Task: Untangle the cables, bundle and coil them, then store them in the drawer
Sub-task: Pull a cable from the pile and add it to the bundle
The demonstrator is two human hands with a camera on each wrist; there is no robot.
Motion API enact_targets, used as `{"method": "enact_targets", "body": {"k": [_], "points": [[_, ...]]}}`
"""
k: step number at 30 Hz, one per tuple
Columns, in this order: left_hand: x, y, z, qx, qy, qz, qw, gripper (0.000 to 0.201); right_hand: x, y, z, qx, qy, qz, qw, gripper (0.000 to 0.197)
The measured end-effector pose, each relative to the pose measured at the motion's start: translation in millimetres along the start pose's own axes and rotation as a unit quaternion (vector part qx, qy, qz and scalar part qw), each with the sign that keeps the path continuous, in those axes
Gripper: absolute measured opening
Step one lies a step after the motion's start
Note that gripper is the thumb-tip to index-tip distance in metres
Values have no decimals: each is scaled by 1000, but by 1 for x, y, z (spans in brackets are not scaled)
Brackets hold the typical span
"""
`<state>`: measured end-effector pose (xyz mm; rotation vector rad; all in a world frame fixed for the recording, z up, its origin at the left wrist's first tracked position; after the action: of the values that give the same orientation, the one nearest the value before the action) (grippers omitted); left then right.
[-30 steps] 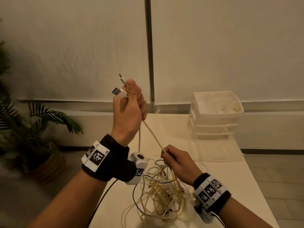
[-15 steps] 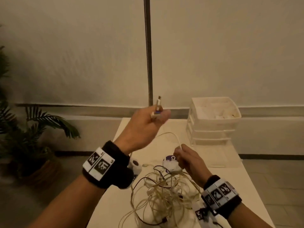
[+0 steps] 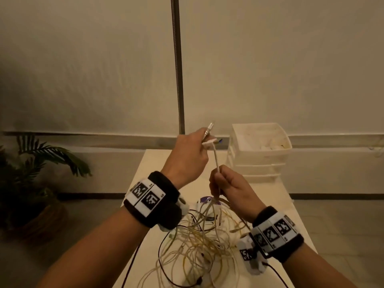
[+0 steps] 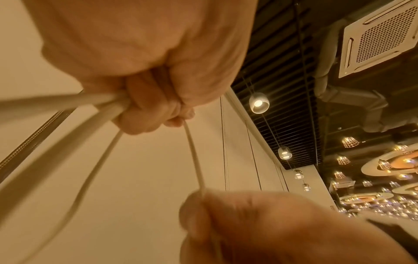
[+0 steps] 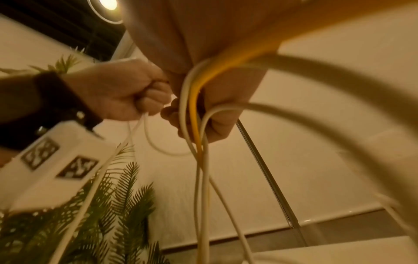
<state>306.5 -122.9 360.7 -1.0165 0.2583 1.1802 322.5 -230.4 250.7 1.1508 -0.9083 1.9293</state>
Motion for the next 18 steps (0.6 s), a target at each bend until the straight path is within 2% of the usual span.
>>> {"method": "enact_targets", "body": {"k": [2, 5, 9, 11, 12, 14, 16, 18], "points": [[-1, -9, 15, -60, 23, 15, 998, 21, -12, -3, -8, 10, 50, 12, 999, 26], [-2, -17, 48, -170, 49, 17, 984, 21, -44, 1, -24, 39, 124, -11, 991, 24], [12, -16, 68, -214, 59, 20, 975, 18, -64, 7, -19, -31, 32, -56, 997, 25], [17, -8, 68, -214, 69, 22, 974, 20, -63, 4, -13, -58, -4, -71, 996, 25], [15, -1, 64, -200, 64, 10, 978, 33, -61, 2, -11, -64, -14, -77, 995, 27], [6, 11, 44, -119, 49, -50, 990, 61, -54, -2, -6, -69, -37, -88, 993, 29], [0, 24, 8, 13, 35, -79, 996, 71, -44, -5, -2, -61, -47, -93, 993, 29], [9, 34, -27, 126, 3, -47, 991, 73, -31, -10, -2, -33, -34, -70, 996, 27]]}}
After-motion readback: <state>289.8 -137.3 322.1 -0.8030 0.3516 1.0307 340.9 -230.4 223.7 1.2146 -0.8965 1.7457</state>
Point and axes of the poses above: each hand's wrist, its own y-axis away from the middle knuckle, its own z-axis out of the back of the hand, x = y × z, the point moved 8 cm from there along -y, towards the middle knuckle, and after that the axes turned 11 degrees about y, right-handed, at the moved point
